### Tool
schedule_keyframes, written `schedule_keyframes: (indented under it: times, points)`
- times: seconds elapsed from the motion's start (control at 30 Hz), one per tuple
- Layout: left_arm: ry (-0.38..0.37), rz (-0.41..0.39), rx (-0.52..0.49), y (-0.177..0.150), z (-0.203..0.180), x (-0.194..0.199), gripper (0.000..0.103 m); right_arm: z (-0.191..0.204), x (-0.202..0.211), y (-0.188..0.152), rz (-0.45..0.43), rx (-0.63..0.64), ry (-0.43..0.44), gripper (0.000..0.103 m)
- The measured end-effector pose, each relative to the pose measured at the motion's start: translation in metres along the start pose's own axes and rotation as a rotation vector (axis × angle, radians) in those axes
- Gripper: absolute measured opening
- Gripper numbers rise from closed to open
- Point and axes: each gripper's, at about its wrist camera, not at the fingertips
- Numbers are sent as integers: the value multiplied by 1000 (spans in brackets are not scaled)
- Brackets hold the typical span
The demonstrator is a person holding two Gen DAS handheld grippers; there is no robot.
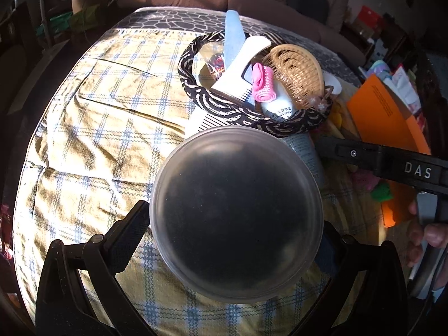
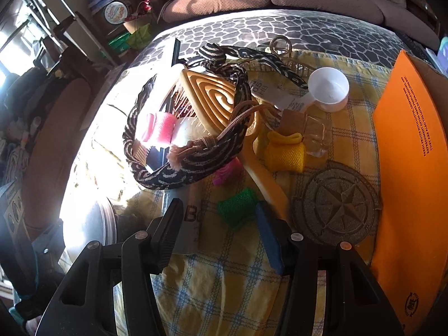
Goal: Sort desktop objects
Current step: 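Grasp the clear plastic container with the left tool while the right tool grasps a green mesh roller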
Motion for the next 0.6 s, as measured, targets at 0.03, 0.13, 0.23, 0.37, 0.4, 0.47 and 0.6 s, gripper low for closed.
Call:
schedule_keyframes:
  times: [0.03,0.13,0.23,0.37,0.4,0.47,0.6]
  points:
    - [-1,-5,-2,0,0,0,94,-2,0,-1,5,2,-3,47]
    - [4,-12,-8,0,0,0,93,-5,-3,-3,21,23,-22,38]
    - [0,-2,-2,2,-1,-2,93,-4,-4,-1,19,38,-39,38]
    - [12,6,6,6,-2,-4,93,9,-10,1,18,94,-94,47]
    - [11,5,3,7,-2,-4,93,13,-11,1,15,114,-115,47]
    - [7,-2,-2,6,-2,-4,93,18,-15,1,10,148,-147,45]
    - [-1,-15,-6,6,1,-2,92,21,-22,-5,25,192,-179,35]
Point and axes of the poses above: each gripper's, at about its wrist camera, not at the fingertips, and x roughly against the way its jaws point, z to its left, y to its top, and after that the axes turned 2 degrees about -x, right-handed
